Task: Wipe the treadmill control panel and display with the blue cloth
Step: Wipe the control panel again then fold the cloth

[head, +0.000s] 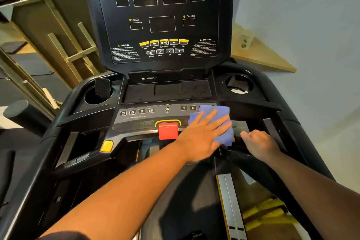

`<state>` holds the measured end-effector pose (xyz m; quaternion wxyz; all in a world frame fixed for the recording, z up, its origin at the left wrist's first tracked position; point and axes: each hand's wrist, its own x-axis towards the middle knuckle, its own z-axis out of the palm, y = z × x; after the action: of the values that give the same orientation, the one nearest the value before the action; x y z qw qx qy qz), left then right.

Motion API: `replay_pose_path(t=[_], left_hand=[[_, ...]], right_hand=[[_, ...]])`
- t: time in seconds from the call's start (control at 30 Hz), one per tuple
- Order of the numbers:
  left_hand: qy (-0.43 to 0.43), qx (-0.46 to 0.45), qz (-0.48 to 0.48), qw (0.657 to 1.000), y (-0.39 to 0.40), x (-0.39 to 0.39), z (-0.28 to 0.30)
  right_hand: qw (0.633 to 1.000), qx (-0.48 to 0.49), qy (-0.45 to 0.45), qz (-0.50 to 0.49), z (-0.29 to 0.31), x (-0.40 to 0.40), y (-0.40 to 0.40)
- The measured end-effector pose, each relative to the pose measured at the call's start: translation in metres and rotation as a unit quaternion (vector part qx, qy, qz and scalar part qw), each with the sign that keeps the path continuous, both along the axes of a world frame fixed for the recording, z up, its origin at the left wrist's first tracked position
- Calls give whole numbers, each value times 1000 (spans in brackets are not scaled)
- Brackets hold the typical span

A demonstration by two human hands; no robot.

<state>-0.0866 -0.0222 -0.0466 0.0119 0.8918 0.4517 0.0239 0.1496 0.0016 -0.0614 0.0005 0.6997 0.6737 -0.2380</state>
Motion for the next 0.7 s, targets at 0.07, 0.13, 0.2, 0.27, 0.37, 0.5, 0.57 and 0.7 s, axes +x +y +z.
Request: replay_pose_path(t=[0.07, 0.13, 0.2, 0.27, 0.37, 0.5, 0.57, 0.7], left_hand=[[-3, -7, -5, 1000, -7, -22, 1], [0, 25, 45, 999, -11, -51, -6], [-8, 12, 129, 992, -20, -78, -7], [-32, 23, 225, 974, -31, -108, -9], [-76, 11, 366, 927, -44, -150, -7], [-96, 10, 481, 871, -39, -129, -6], [-126, -5, 547, 827, -27, -100, 0], [-130, -44, 547, 826, -5, -46, 11]], right_hand=[[998, -9, 52, -23, -2, 1, 0], [996, -11, 85, -38, -2, 2, -1], [996, -6, 87, -35, -1, 2, -2], [997, 7, 77, -23, -2, 3, -2], [998, 21, 57, -1, -5, 4, -1], [998, 31, 59, -3, -6, 4, 0], [997, 29, 67, -8, -4, 3, -1], [996, 27, 73, -33, -1, 1, -2]])
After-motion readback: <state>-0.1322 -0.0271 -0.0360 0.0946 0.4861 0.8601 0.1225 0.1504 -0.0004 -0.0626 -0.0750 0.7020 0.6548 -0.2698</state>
